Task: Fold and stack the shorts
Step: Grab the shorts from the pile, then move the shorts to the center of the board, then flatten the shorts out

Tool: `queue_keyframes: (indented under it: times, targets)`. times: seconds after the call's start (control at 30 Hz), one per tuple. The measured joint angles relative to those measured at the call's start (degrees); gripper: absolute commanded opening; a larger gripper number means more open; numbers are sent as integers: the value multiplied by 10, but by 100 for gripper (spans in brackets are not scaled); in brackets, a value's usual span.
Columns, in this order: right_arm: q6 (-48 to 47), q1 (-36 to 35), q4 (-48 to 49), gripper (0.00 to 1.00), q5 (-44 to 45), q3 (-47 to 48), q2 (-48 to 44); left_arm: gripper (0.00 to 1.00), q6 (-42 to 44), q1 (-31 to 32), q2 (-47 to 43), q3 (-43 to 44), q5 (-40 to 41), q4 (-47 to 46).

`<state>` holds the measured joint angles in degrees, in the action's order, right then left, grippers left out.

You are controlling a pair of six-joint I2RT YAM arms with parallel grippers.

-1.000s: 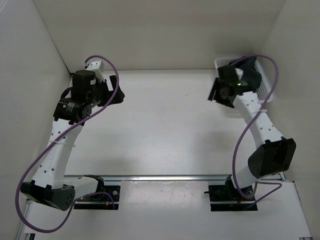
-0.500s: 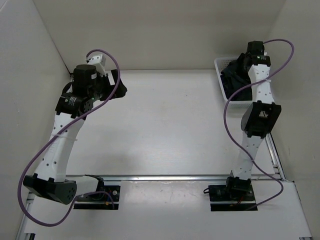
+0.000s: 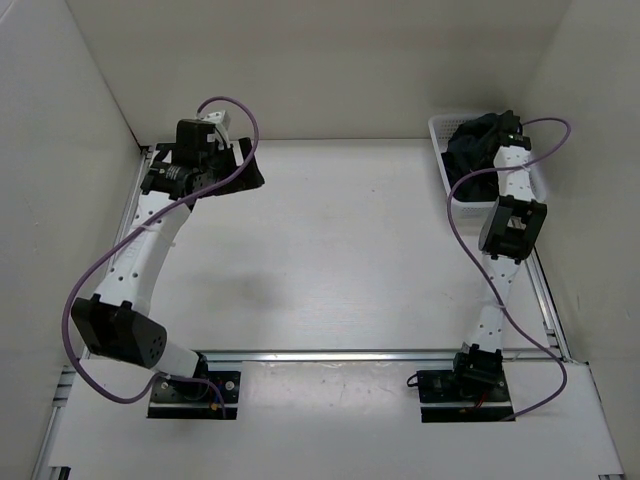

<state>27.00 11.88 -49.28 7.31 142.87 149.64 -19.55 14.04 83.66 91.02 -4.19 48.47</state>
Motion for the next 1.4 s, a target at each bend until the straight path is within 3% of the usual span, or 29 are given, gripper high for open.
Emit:
queue_keyframes:
  times: [0.2,0.47,0.7,0.87,0.9,0.93,0.97,1.03,1.1,1.2,1.23,1.3,1.33,1.4]
  targets:
    - [0,-10,21,0,-4,-20,-69,100,-2,0,3,17,-8,4]
    - [-42,-85,41,0,-34,1,-345,100,-24,-22,-16,21,-30,17]
    - [-89,-272,90,0,-97,32,-539,100,-19,-160,-36,103,-47,110]
    - [-87,-358,110,0,-114,-72,-595,100,-14,-242,-62,152,-64,136]
    - [-82,-369,117,5,-112,-117,-600,100,-15,-246,-71,153,-73,136]
    - [-77,-379,124,22,-110,-167,-605,100,-15,-247,-80,152,-82,138]
    - [-70,-387,127,74,-108,-219,-606,100,-15,-247,-89,150,-92,140]
    - [-61,-394,141,88,-103,-324,-593,100,-15,-247,-106,133,-114,137]
    - [-49,-386,123,94,-103,-405,-556,100,-14,-244,-118,107,-134,135]
    - [-35,-350,91,93,-103,-461,-504,100,-7,-229,-119,66,-158,132]
    - [-32,-339,83,87,-98,-480,-500,100,-3,-219,-117,49,-170,128]
    - [-26,-317,72,69,-84,-510,-518,100,1,-189,-112,12,-189,126]
    - [-24,-311,72,50,-79,-527,-537,100,0,-166,-110,-15,-191,120]
    - [-21,-308,75,36,-79,-565,-594,100,-7,-121,-113,-78,-192,106]
